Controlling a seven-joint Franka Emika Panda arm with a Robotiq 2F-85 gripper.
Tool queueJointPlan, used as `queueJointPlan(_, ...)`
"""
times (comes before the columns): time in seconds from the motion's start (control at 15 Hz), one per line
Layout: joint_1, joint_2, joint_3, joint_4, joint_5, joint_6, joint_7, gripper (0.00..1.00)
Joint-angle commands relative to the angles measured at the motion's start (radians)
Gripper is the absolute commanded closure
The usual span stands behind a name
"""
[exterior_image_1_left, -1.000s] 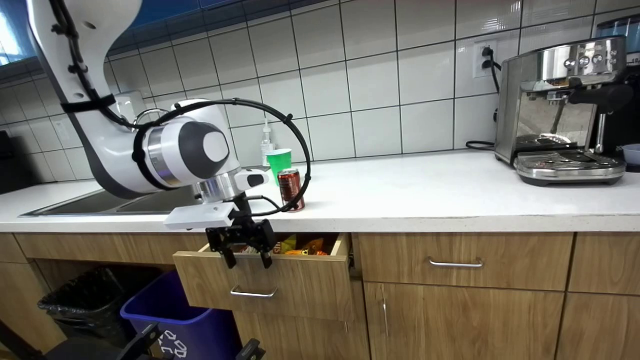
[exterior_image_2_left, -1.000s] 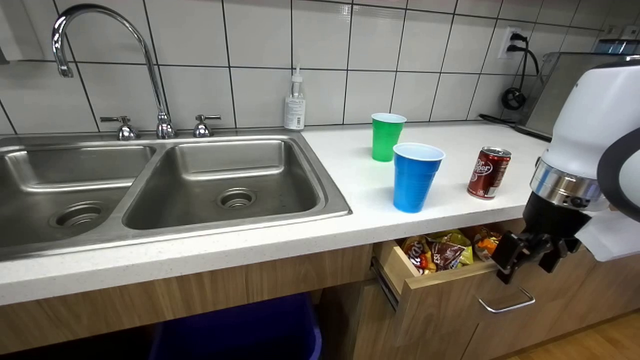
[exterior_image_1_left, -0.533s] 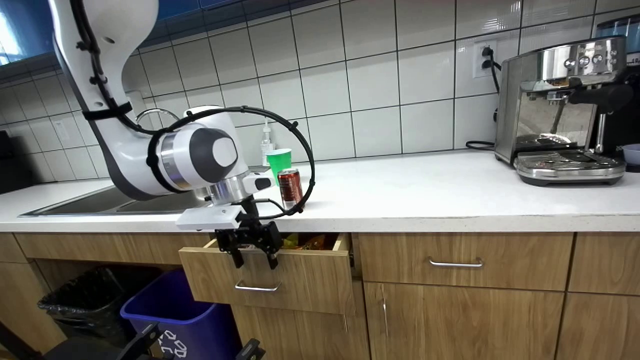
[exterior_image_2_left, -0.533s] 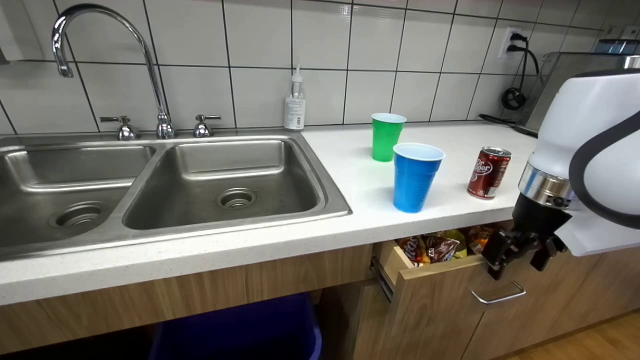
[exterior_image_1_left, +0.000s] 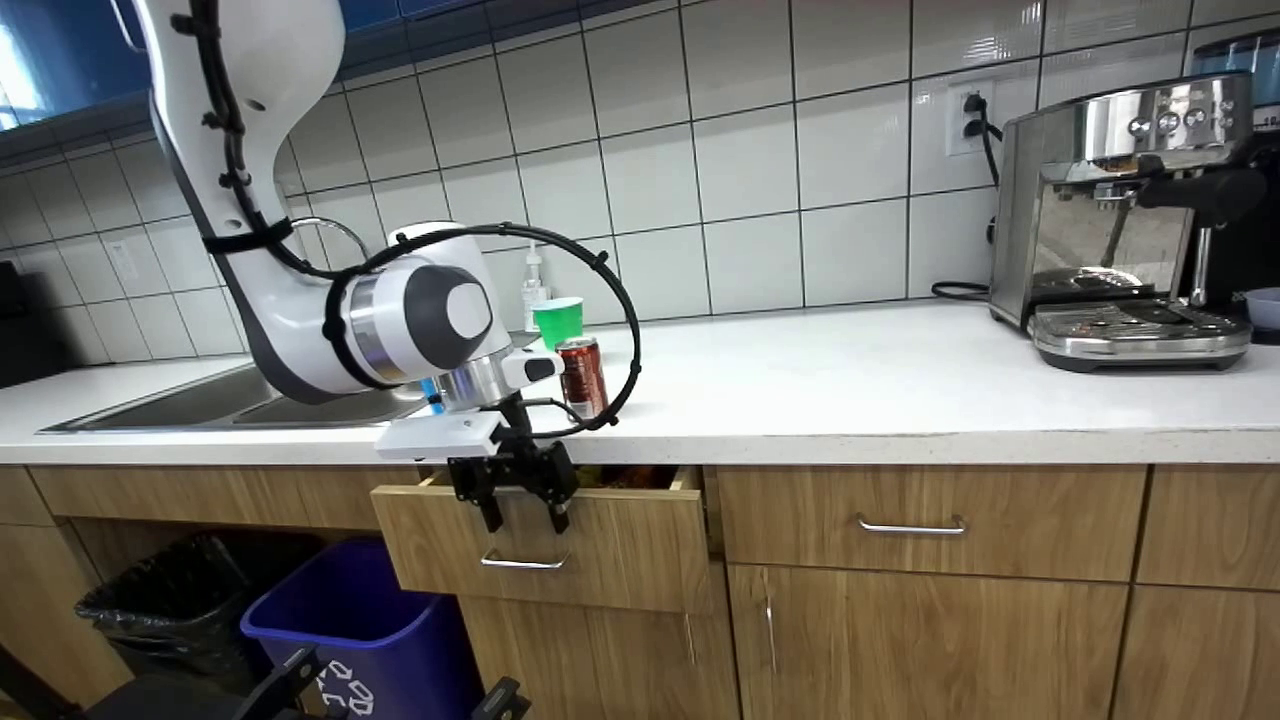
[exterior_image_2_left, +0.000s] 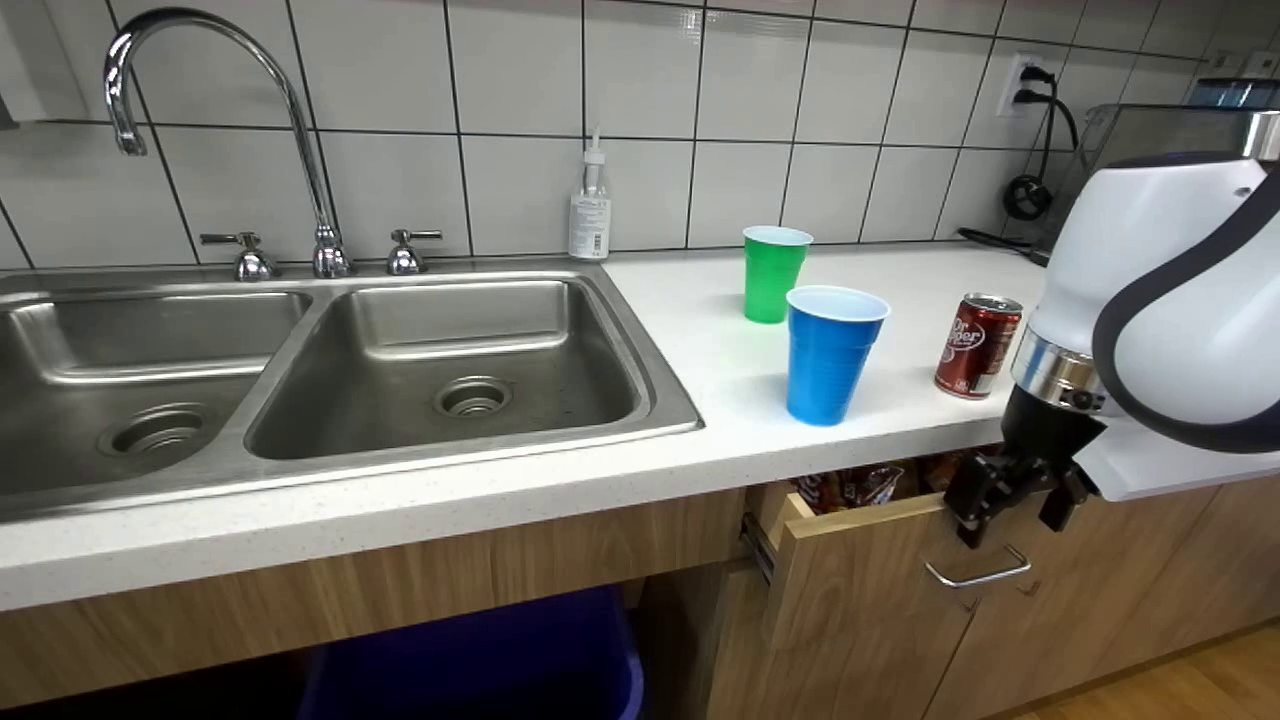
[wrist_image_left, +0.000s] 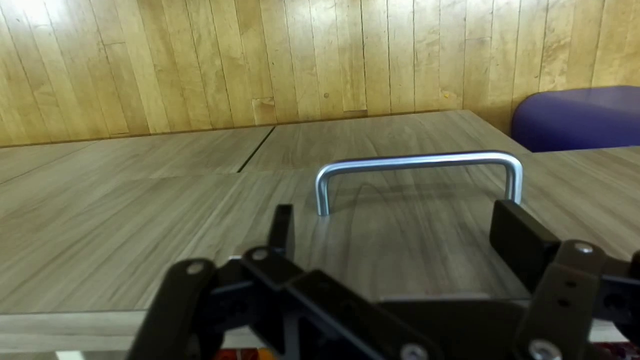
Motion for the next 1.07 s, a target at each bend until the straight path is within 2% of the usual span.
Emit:
queueJointPlan(0.0,0.010,0.043,-0.009,0.077,0.024,-0.003,-0.001,0.00)
queueJointPlan(1.0,0.012,0.109,-0.014,0.191,0.049,-0.021,-0.006,0.00)
